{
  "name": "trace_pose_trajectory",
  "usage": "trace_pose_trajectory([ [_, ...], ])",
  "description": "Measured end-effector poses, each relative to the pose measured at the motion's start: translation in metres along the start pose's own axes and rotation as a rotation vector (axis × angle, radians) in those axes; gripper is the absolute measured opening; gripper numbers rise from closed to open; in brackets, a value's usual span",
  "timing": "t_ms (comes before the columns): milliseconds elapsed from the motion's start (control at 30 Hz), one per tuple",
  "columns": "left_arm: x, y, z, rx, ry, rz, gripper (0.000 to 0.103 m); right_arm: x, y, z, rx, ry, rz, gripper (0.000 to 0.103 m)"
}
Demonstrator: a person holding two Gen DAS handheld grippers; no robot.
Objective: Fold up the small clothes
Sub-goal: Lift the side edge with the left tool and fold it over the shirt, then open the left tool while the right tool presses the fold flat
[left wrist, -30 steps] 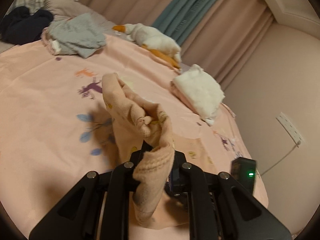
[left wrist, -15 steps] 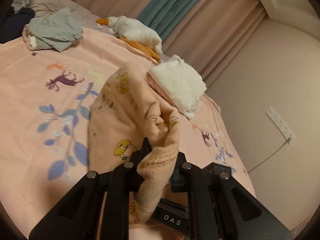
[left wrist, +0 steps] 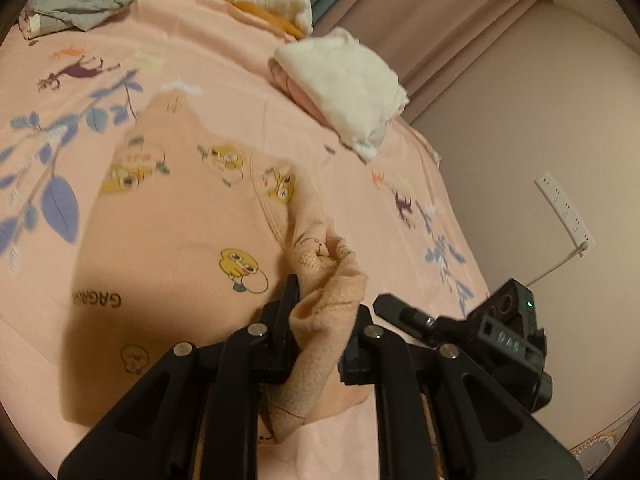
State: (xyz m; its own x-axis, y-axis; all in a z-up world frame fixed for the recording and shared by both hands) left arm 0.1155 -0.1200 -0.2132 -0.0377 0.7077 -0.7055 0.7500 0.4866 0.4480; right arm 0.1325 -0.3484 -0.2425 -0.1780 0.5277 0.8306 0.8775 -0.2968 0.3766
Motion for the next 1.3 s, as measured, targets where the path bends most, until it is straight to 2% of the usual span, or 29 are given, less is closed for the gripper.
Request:
trace_pose_trajectory([
  [33, -0.002, -0.003, 0.003, 0.004, 0.009, 0.012, 0.013, -0.005, 0.000, 0.002, 0.020, 0.039, 0.023, 0.050],
  [100, -0.008, -0.009, 0.007, 0.005, 0.026, 0.051, 0.013, -0.006, 0.002, 0.007, 0.032, 0.064, 0.034, 0.050],
  [200, -0.015, -0.015, 0.009, 0.009, 0.041, 0.085, 0.014, 0.001, 0.005, 0.001, 0.005, 0.054, 0.006, 0.051],
  [267, -0.015, -0.015, 0.008, 0.022, 0.015, 0.076, 0.015, 0.007, 0.007, -0.002, -0.006, 0.050, -0.020, 0.051],
  [367, -0.012, -0.017, 0.008, 0.081, -0.007, 0.072, 0.031, 0.010, 0.009, -0.006, -0.011, 0.089, -0.030, 0.054],
  [400, -0.010, -0.019, 0.008, 0.122, -0.002, 0.075, 0.048, 0.011, 0.008, -0.007, -0.014, 0.102, -0.031, 0.055],
  [433, -0.007, -0.022, 0.005, 0.175, -0.002, 0.067, 0.056, 0.014, 0.009, -0.005, -0.016, 0.128, -0.030, 0.055],
  [533, -0.004, -0.028, -0.018, 0.217, -0.072, 0.071, 0.056, 0.022, 0.012, 0.003, -0.007, 0.178, -0.030, 0.056],
  [600, -0.003, -0.027, -0.036, 0.182, -0.063, 0.110, 0.060, 0.026, 0.012, 0.005, 0.014, 0.150, -0.054, 0.056],
  [700, 0.001, -0.017, -0.059, 0.064, 0.042, 0.220, 0.076, 0.035, 0.013, 0.019, 0.049, 0.130, -0.065, 0.056],
  [767, 0.009, -0.009, -0.066, -0.002, 0.143, 0.285, 0.077, 0.042, 0.016, 0.028, 0.075, 0.118, -0.084, 0.056],
  [833, 0.023, -0.005, -0.071, -0.019, 0.202, 0.298, 0.077, 0.046, 0.019, 0.034, 0.095, 0.045, -0.113, 0.056],
  [900, 0.038, -0.001, -0.072, -0.018, 0.215, 0.279, 0.077, 0.048, 0.024, 0.042, 0.118, -0.008, -0.129, 0.056],
  [1067, 0.071, 0.003, -0.064, 0.054, 0.176, 0.166, 0.077, 0.045, 0.046, 0.057, 0.102, 0.015, -0.092, 0.056],
  [1200, 0.088, 0.009, -0.062, 0.060, 0.178, 0.100, 0.077, 0.042, 0.065, 0.083, 0.125, -0.008, -0.075, 0.055],
  [1233, 0.094, 0.010, -0.062, 0.063, 0.188, 0.095, 0.077, 0.040, 0.068, 0.088, 0.128, 0.003, -0.063, 0.053],
  [1267, 0.097, 0.011, -0.064, 0.064, 0.196, 0.090, 0.077, 0.038, 0.070, 0.095, 0.139, 0.009, -0.056, 0.044],
  [1300, 0.100, 0.013, -0.066, 0.065, 0.200, 0.081, 0.077, 0.035, 0.071, 0.098, 0.144, -0.004, -0.056, 0.029],
])
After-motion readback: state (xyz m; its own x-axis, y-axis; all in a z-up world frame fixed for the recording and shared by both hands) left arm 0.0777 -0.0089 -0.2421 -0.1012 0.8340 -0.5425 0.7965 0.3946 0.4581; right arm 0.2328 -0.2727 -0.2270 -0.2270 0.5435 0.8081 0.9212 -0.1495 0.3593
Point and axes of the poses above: each gripper's, at about its wrist camera, not at the fingertips, and z roughly the way its jaws point, x to its left, y to its top, the point moved 3 cm from there along z, roughly the way its jaws point, and after that the axes turned 11 degrees about -z, right-handed, at the moved point
